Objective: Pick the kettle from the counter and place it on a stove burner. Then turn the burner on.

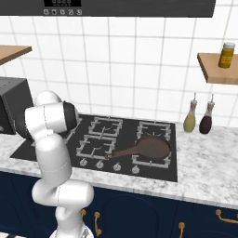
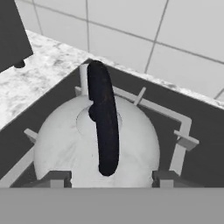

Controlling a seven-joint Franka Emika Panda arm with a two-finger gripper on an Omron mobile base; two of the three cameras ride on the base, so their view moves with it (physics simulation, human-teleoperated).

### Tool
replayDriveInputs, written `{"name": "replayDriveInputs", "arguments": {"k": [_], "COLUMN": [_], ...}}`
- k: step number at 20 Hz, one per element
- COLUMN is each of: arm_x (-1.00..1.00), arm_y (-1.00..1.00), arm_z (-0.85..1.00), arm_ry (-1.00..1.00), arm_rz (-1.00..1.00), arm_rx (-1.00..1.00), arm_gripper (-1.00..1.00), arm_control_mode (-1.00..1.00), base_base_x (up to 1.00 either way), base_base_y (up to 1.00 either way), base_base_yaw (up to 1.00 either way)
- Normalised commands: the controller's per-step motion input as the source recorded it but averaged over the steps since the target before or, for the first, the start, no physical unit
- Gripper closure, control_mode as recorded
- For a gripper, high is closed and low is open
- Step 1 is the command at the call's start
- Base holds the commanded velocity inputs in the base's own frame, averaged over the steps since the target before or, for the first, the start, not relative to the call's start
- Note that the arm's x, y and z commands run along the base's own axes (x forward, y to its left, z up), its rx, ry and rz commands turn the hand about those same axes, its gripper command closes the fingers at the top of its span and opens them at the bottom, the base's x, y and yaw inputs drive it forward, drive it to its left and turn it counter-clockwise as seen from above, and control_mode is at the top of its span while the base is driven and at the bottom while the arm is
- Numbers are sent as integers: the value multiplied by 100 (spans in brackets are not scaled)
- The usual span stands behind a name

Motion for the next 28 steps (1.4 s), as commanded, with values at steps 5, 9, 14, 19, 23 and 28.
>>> {"name": "replayDriveInputs", "arguments": {"k": [5, 9, 14, 19, 23, 28], "arm_x": [-10, -75, -77, -64, -63, -62], "arm_y": [-16, -34, -47, -43, -13, -1], "arm_z": [18, 34, 51, 95, 49, 11], "arm_ry": [9, 11, 15, 11, 25, 35], "arm_rz": [-1, -6, -11, -8, -8, -9], "arm_rx": [0, 1, 3, 5, 1, 0], "arm_gripper": [-100, -100, -100, -100, -100, -100], "arm_control_mode": [-100, -100, -100, -100, -100, -100], "base_base_x": [0, 0, 0, 0, 0, 0], "base_base_y": [0, 0, 0, 0, 0, 0], "base_base_yaw": [0, 0, 0, 0, 0, 0]}}
